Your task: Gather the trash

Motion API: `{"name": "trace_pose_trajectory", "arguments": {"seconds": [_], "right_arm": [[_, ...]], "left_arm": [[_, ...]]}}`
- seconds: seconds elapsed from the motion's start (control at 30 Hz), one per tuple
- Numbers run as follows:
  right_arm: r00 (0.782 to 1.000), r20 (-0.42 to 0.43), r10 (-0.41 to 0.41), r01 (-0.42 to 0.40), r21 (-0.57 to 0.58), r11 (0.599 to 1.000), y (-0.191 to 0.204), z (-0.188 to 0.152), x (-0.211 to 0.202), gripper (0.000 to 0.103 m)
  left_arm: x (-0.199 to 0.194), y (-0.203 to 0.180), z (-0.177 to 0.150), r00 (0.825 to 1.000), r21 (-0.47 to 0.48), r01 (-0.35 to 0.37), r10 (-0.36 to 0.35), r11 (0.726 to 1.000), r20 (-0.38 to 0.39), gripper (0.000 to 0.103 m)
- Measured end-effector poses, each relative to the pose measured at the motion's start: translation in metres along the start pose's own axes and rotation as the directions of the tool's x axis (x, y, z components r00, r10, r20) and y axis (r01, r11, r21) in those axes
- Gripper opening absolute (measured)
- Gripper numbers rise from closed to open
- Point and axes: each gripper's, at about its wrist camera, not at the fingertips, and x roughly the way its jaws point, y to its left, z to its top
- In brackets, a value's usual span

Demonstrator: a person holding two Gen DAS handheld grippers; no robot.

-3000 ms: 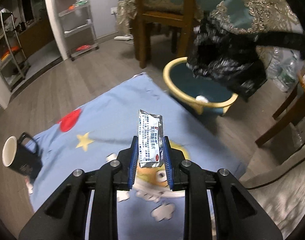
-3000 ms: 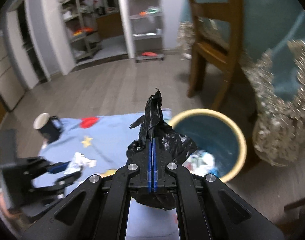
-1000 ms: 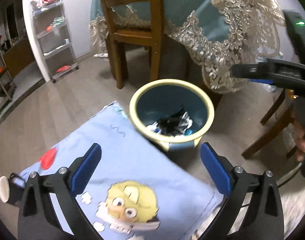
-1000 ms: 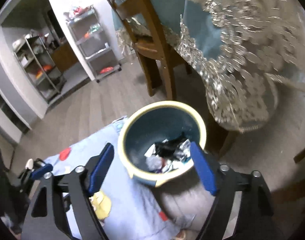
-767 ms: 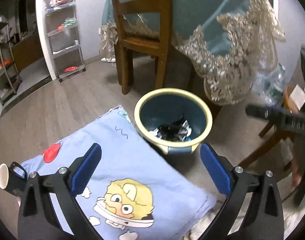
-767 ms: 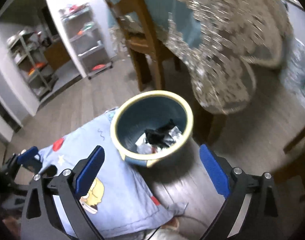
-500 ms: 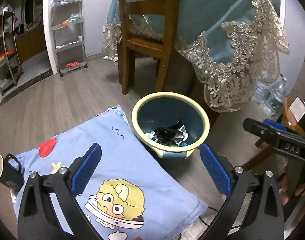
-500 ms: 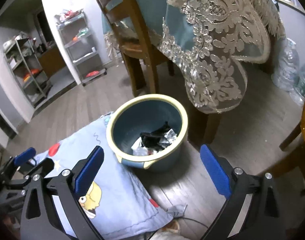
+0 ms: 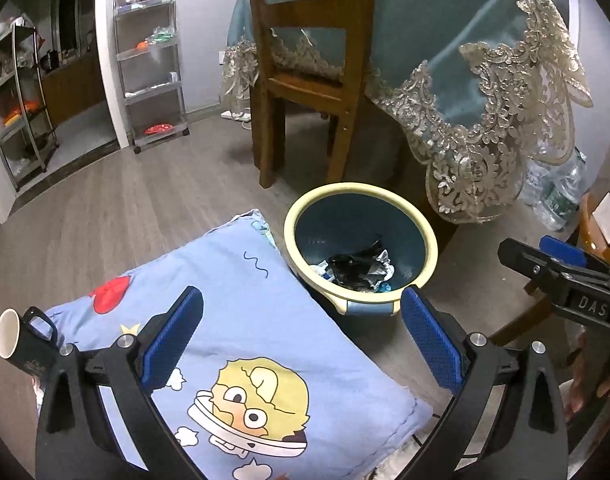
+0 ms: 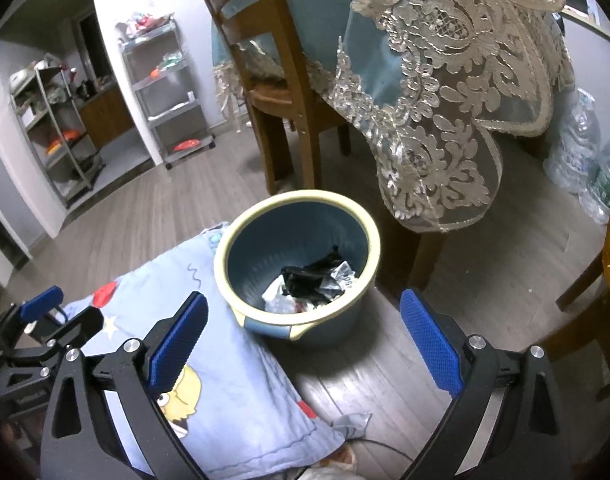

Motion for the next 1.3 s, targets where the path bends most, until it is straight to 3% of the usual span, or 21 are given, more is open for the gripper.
{"name": "trace_pose_trajectory", "arguments": {"seconds": [1.3], "right_arm": [[1.000,-0.010,-0.006,0.006,-0.008,1.000,0.0019,0.0013,0.0012,0.096]], "left_arm": [[-0.0015,-0.0086,-0.0077,1.000,0.051,-0.003,0.003,0.999,0.006,0.097]]}}
